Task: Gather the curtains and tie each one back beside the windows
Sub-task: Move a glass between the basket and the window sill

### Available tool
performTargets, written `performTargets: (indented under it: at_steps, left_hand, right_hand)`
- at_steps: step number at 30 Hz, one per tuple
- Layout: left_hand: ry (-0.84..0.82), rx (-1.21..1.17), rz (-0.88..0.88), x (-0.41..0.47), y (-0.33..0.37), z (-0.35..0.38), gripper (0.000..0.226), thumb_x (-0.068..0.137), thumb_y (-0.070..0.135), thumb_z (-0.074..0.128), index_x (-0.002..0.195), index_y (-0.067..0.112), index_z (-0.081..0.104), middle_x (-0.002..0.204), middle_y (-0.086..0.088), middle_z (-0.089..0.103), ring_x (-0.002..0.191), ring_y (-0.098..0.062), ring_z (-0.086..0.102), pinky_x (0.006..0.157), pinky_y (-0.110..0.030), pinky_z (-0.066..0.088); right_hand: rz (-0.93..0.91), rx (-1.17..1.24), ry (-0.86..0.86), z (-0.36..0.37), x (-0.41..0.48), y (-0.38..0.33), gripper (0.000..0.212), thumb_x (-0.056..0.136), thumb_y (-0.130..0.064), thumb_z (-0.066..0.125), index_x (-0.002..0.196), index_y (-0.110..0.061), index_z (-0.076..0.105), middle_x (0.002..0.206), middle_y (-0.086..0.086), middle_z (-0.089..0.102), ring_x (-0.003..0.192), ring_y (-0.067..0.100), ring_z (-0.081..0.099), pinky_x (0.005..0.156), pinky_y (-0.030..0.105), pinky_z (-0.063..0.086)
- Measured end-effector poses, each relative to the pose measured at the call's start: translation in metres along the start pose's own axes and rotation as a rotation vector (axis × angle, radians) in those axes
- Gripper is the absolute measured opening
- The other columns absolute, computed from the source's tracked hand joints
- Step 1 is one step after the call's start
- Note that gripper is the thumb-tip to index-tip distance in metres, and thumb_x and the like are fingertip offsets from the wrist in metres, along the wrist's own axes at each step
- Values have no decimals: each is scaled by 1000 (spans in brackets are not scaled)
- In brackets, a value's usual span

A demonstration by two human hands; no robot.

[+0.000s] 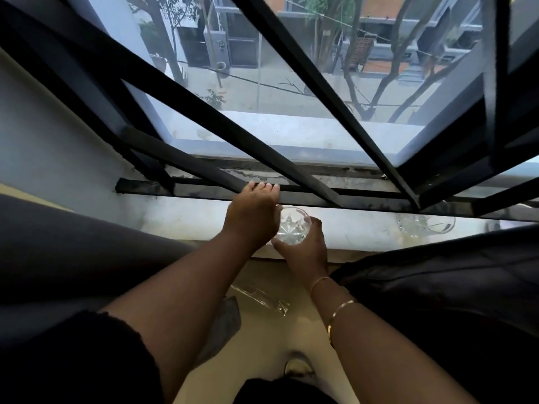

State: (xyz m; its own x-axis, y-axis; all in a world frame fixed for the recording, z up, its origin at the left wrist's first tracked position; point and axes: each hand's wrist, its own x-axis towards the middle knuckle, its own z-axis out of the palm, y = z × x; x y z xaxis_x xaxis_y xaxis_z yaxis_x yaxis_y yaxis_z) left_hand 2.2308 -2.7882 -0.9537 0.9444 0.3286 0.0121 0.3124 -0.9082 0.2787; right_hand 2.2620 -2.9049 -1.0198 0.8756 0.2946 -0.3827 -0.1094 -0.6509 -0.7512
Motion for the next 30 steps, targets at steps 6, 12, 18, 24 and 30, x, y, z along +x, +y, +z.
performTargets:
  at_steps: [6,12,18,24,30]
  left_hand:
    - [31,-332,-327,-67,7,-25,54,94,17,47,145,19,30,151,-5,32,140,-21,25,109,-32,27]
    - [15,-503,-444,-111,24,-72,50,93,5,45,141,13,36,149,-8,34,143,-20,18,112,-28,20]
    - [-77,-569,-560,-152,55,-140,55,92,2,43,143,18,30,146,-4,32,128,-20,40,98,-23,35]
    - [-159,-369,-518,-191,85,-199,61,90,6,44,145,20,20,148,-5,30,133,-24,37,103,-35,39]
    - [-179,-260,-427,-207,118,-258,63,88,3,45,145,15,23,145,-8,34,130,-23,39,105,-34,35]
  right_hand:
    - [-17,-21,-22,-7,-45,-4,76,65,-32,83,125,-14,40,124,10,52,112,26,53,79,25,44]
    - [-6,-102,-99,-24,-112,-30,77,60,-42,84,119,-17,40,119,6,53,107,25,55,82,36,51]
    - [-9,-90,-70,-68,-175,-84,75,59,-42,84,117,-21,42,115,3,56,104,24,56,78,29,48]
    - [-103,-77,-121,-130,-225,-129,75,58,-37,84,118,-28,40,116,-1,56,107,21,54,81,27,46]
    - [-188,-110,-182,-200,-279,-165,82,55,-54,76,123,-37,33,117,-4,59,106,17,58,85,28,49]
